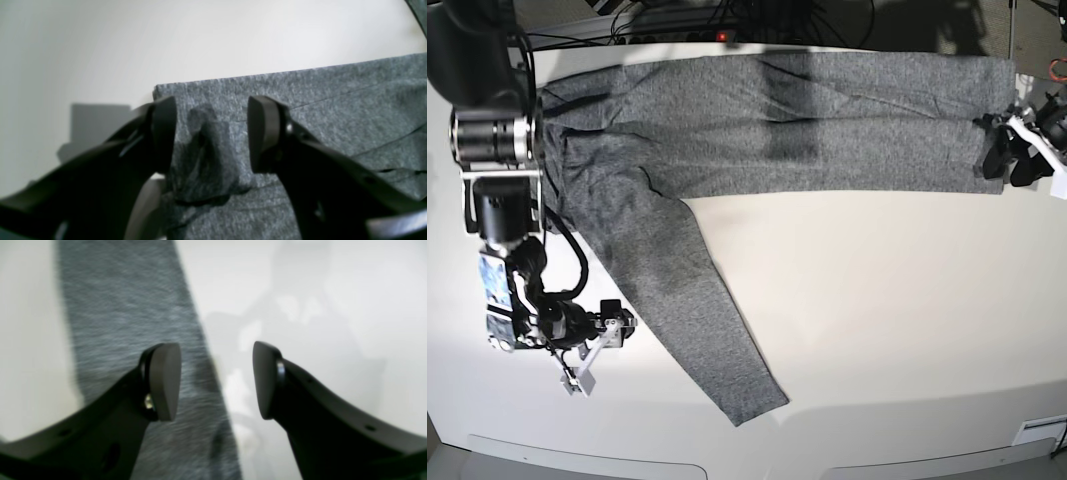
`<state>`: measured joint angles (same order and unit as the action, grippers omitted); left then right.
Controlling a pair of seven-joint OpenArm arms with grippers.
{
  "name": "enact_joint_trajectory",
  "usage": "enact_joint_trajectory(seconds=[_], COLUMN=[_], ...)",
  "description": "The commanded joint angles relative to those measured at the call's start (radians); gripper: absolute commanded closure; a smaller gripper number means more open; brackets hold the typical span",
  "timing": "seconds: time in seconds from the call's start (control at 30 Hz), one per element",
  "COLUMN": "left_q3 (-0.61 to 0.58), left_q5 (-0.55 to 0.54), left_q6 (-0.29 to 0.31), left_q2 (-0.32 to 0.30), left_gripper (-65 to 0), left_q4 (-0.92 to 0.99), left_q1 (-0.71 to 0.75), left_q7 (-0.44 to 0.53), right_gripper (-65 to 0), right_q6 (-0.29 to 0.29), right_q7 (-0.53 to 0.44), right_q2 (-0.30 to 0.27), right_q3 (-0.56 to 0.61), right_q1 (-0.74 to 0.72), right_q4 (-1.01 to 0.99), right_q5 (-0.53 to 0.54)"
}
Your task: Fold the T-shirt properly
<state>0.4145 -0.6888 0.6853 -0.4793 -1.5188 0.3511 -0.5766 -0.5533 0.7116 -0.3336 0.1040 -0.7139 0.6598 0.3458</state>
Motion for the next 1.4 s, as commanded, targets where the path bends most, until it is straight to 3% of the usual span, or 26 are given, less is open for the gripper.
enact_joint_trajectory(seconds=[0.0,0.23,0.53,0.73,0.93,1.17,1.23,1.27,1.37], left_q3=[0.011,0.011,0.011,0.011,0.011,0.011,0.011,0.011,0.011], left_q5=[-0.018,-0.018,-0.018,-0.018,-0.018,-0.018,-0.018,-0.018,-0.018], left_q6=[0.006,0.006,0.006,0.006,0.006,0.006,0.006,0.006,0.006], left_q2=[-0.017,-0.017,-0.017,-0.017,-0.017,-0.017,-0.017,-0.017,-0.017], left_gripper=[-33.1,-33.1,-33.1,-33.1,-33.1,-33.1,-33.1,-33.1,-33.1], left_q4=[-0.015,-0.015,-0.015,-0.015,-0.015,-0.015,-0.015,-0.015,-0.015], left_q1=[-0.002,-0.002,-0.002,-0.002,-0.002,-0.002,-0.002,-0.002,-0.002], left_q7=[0.024,0.024,0.024,0.024,0.024,0.024,0.024,0.024,0.024], right_gripper=[-34.7,-34.7,-34.3,-20.0,-0.8,0.0,0.0,0.0,0.0], right_q6=[0.01,0.014,0.043,0.043,0.043,0.042,0.014,-0.028,-0.103], right_q7=[-0.039,-0.193,-0.193,-0.19,-0.191,-0.197,-0.167,-0.144,-0.019], right_q2=[0.01,0.091,0.135,0.137,0.137,0.137,0.137,0.137,0.137], right_q3=[-0.002,-0.002,-0.002,-0.002,-0.002,-0.002,-0.002,-0.002,-0.002], right_q1=[-0.059,-0.15,-0.127,-0.101,-0.089,-0.11,-0.131,-0.14,-0.15], right_q4=[-0.03,-0.285,-0.331,-0.331,-0.331,-0.329,-0.326,-0.323,-0.274], right_q5=[-0.01,-0.185,-0.3,-0.34,-0.373,-0.372,-0.368,-0.368,-0.317])
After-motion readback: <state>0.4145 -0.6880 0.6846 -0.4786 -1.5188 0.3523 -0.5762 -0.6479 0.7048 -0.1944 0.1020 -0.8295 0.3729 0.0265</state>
